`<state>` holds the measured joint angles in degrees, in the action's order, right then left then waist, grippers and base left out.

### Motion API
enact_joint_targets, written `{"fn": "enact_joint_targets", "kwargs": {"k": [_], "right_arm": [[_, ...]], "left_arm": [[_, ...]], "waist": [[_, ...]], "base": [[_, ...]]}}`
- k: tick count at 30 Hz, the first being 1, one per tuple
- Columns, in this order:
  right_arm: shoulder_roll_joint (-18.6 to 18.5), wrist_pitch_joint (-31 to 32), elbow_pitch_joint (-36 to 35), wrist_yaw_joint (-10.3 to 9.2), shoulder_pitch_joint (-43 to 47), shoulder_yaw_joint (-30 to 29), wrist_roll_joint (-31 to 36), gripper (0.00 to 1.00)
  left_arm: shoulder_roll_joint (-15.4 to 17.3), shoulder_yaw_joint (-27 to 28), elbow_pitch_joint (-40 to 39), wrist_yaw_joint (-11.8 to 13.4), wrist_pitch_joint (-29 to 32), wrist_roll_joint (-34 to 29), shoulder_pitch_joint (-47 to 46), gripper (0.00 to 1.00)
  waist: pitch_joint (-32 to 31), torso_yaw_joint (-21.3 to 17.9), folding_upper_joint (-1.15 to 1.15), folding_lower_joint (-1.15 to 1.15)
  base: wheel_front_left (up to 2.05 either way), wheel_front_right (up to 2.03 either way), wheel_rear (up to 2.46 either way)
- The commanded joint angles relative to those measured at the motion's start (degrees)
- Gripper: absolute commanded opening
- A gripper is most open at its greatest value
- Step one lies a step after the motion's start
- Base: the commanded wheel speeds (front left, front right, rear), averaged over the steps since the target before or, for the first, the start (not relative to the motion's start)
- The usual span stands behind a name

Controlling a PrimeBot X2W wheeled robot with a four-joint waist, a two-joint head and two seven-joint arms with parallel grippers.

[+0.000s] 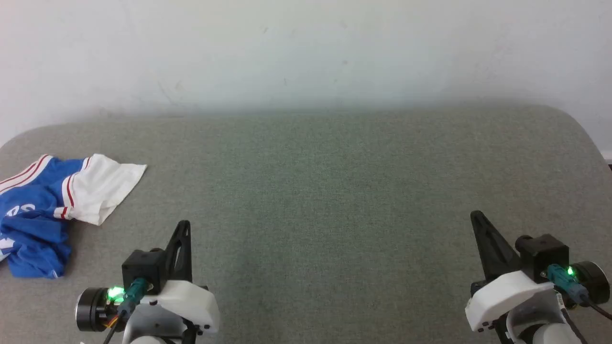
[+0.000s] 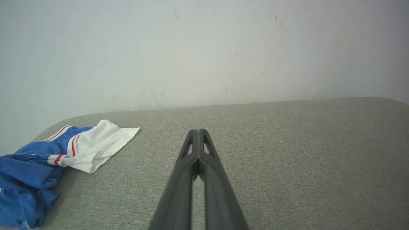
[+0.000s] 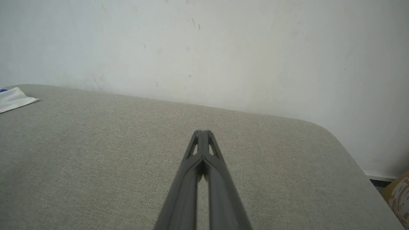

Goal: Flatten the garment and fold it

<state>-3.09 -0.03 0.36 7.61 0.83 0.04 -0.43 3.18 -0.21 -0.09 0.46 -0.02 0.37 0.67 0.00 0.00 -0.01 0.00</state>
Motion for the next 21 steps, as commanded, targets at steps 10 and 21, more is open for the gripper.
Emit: {"fn": "enact_joint_targets", "kwargs": {"k": [10, 21], "right_arm": [[0.22, 0.03, -0.36, -0.12, -0.83, -0.04, 0.43, 0.0], [-0.05, -0.34, 0.27, 0.0, 0.19, -0.36, -0.23, 1.0]], "left_arm": [[-0.3, 0.21, 0.09, -0.46, 0.02, -0.37, -0.67, 0.0], [0.01, -0.18, -0.05, -0.03, -0.37, 0.02, 0.15, 1.0]], "waist": [[0.0, 0.0, 0.01, 0.0], [0.01, 0.0, 0.01, 0.0]], "base": [[0.0, 0.0, 0.0], [0.0, 0.0, 0.0]]}}
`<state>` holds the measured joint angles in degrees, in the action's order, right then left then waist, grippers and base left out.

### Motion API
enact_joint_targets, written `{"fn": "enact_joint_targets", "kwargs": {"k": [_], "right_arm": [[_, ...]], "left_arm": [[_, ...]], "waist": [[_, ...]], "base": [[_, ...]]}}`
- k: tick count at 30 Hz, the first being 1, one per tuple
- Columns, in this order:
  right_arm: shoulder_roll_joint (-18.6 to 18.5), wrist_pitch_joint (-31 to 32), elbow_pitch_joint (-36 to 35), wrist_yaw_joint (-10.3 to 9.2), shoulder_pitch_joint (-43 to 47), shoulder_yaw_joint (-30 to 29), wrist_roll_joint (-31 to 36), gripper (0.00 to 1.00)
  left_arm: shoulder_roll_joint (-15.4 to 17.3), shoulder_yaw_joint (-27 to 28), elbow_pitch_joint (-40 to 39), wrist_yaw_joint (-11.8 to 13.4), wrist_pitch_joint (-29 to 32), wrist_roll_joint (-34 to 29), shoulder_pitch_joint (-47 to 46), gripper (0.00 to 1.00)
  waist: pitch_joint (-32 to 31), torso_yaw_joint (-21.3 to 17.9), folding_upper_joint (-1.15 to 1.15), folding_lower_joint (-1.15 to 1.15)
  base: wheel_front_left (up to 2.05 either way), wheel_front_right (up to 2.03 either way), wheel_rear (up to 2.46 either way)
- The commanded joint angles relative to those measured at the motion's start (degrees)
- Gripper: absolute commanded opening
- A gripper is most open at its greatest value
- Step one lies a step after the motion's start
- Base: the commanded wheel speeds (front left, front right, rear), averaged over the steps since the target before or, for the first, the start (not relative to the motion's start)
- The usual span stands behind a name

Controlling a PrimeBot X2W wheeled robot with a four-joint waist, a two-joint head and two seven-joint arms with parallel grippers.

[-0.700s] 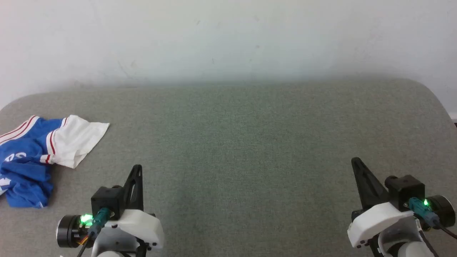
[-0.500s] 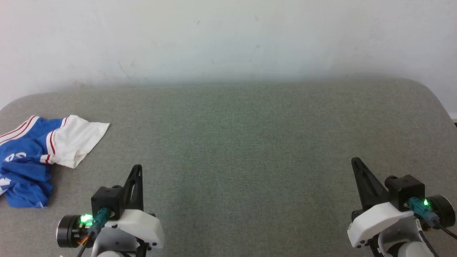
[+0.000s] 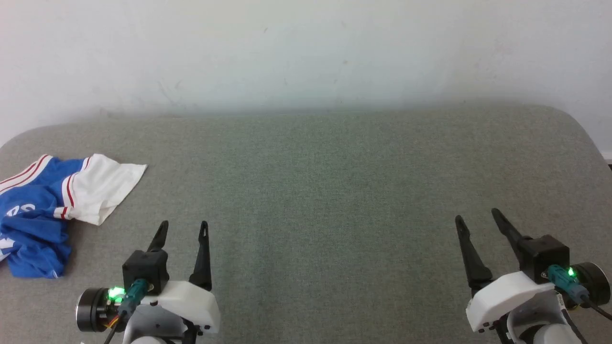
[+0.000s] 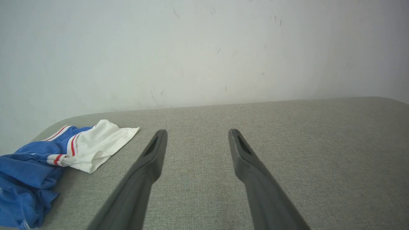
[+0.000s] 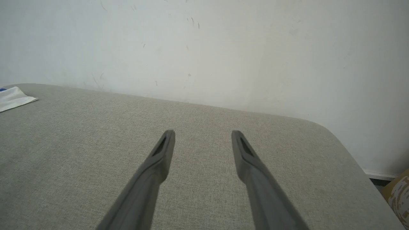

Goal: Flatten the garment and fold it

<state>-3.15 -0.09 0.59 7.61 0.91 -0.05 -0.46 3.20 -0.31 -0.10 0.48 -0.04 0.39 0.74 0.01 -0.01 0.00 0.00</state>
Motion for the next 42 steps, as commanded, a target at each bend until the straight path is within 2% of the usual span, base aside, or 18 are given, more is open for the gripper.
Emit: {"fn": "enact_joint_targets", "kwargs": {"k": [1, 21, 42], "right_arm": [[0.01, -0.39, 0.11, 0.0, 0.13, -0.4, -0.24, 1.0], [0.05, -2.81, 1.22, -0.02, 0.2, -3.14, 0.03, 1.0], [0.1, -5.15, 2.33, -0.04, -0.39, -3.11, -0.04, 1.0]], "left_arm": [[-0.01, -0.13, -0.07, -0.06, -0.46, -0.01, 0.11, 1.0], [-0.02, -0.82, -0.22, 0.49, -2.86, 0.12, 0.79, 1.0], [0.16, -1.07, -0.62, 1.27, -5.37, 0.64, 1.93, 1.0]], "waist": [[0.01, 0.0, 0.0, 0.0], [0.06, 1.58, 0.0, 0.0], [-0.01, 10.35, 0.0, 0.0]], "base": [[0.0, 0.0, 0.0], [0.0, 0.0, 0.0], [0.0, 0.0, 0.0]]}}
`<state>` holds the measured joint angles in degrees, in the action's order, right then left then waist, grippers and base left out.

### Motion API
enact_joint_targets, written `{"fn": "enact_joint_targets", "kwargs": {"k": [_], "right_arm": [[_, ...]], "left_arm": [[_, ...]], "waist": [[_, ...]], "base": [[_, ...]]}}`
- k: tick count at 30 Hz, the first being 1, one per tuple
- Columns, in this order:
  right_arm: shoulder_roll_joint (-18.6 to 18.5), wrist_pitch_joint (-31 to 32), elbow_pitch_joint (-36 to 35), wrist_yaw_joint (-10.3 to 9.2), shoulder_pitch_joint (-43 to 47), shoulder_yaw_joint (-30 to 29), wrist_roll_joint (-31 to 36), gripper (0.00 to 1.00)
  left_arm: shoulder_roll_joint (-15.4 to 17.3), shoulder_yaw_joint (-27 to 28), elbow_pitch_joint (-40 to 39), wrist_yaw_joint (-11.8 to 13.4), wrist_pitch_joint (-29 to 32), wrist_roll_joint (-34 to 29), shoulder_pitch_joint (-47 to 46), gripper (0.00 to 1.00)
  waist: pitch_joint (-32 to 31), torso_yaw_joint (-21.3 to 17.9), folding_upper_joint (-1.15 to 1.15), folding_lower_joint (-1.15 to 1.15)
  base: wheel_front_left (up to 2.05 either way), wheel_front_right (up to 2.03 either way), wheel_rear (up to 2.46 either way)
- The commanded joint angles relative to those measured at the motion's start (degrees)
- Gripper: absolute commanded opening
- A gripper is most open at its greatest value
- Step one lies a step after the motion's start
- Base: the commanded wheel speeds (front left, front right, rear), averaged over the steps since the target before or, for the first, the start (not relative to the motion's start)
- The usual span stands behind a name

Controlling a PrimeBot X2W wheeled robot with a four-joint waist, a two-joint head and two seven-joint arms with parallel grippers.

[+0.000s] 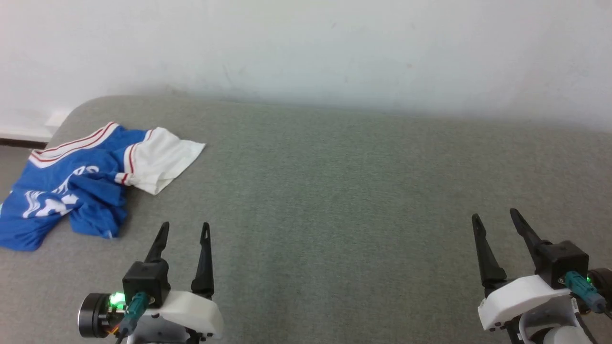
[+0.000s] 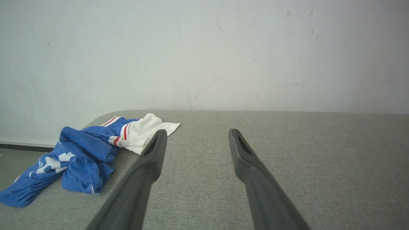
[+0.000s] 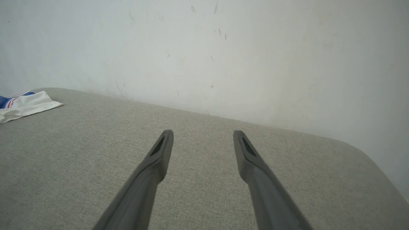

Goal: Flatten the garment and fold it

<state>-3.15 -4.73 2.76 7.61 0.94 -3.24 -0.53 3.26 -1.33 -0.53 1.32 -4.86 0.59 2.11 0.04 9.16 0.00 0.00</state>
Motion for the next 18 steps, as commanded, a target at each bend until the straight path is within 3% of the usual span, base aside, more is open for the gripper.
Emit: {"fn": "enact_joint_targets", "kwargs": {"k": [1, 18], "right_arm": [[0.1, -0.59, 0.24, -0.04, -0.43, 0.13, 0.08, 1.0], [0.14, -1.8, 1.29, -0.06, -0.6, 1.37, 0.42, 1.0]], "left_arm": [[0.11, -0.08, -0.2, 0.45, -0.66, 0.47, 0.61, 1.0], [0.29, -0.53, 0.26, 0.95, -2.7, 0.68, 1.85, 1.0]], "waist": [[-0.05, 1.71, 0.0, 0.0], [-0.7, 11.04, 0.0, 0.0]], "base": [[0.0, 0.0, 0.0], [-0.03, -0.03, -0.03]]}}
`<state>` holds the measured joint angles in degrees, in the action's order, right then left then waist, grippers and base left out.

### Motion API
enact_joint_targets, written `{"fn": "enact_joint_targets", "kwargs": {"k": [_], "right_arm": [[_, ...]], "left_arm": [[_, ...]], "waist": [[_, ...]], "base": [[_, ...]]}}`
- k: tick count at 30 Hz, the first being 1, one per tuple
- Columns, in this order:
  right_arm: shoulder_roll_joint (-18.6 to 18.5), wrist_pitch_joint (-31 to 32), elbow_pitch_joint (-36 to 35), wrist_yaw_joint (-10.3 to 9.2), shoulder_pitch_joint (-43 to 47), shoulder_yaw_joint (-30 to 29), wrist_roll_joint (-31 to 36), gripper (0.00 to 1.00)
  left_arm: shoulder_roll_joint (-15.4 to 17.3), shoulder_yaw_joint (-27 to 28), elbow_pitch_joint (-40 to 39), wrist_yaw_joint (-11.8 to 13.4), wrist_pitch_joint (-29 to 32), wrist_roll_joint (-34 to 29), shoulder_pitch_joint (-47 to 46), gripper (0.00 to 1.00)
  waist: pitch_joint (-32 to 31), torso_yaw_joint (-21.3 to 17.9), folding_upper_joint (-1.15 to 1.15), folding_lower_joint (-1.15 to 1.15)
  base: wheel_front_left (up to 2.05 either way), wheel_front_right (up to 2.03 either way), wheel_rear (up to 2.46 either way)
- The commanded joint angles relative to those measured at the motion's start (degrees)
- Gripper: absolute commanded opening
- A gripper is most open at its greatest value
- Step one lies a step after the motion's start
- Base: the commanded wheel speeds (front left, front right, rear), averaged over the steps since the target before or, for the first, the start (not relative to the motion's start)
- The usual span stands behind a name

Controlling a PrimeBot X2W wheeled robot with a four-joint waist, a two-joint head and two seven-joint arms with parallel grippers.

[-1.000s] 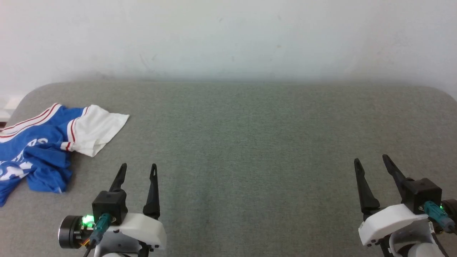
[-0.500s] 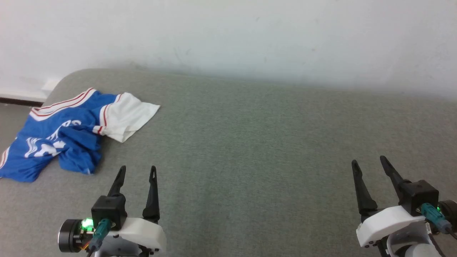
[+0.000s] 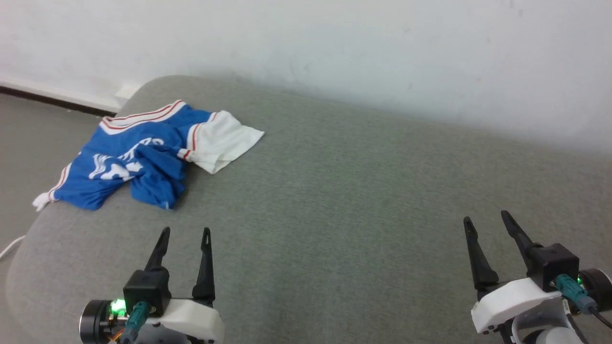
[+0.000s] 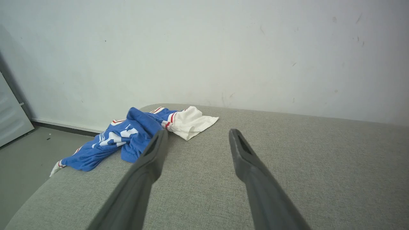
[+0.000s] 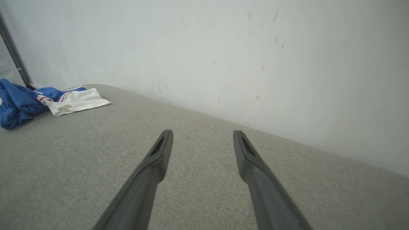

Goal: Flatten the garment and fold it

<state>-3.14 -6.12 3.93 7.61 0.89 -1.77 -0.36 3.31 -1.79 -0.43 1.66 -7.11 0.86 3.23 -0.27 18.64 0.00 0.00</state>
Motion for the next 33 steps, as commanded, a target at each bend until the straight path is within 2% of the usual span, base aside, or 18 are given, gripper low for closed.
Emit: {"fn": "enact_joint_targets", "kwargs": {"k": [1, 33], "right_arm": [[0.13, -0.52, 0.24, -0.06, -0.53, -0.03, 0.21, 1.0], [0.19, -3.33, 2.35, -0.09, -0.3, 1.43, -0.22, 1.0]], "left_arm": [[0.3, -0.14, 0.21, 0.62, -0.57, 0.37, 0.82, 1.0], [0.63, -2.03, 1.6, 2.55, -4.28, 1.09, 3.38, 1.0]], "waist": [[-0.5, 1.93, 0.0, 0.0], [-1.65, 11.13, 0.0, 0.0]], "base": [[-0.2, -0.2, -0.2], [-0.06, -0.06, -0.06]]}}
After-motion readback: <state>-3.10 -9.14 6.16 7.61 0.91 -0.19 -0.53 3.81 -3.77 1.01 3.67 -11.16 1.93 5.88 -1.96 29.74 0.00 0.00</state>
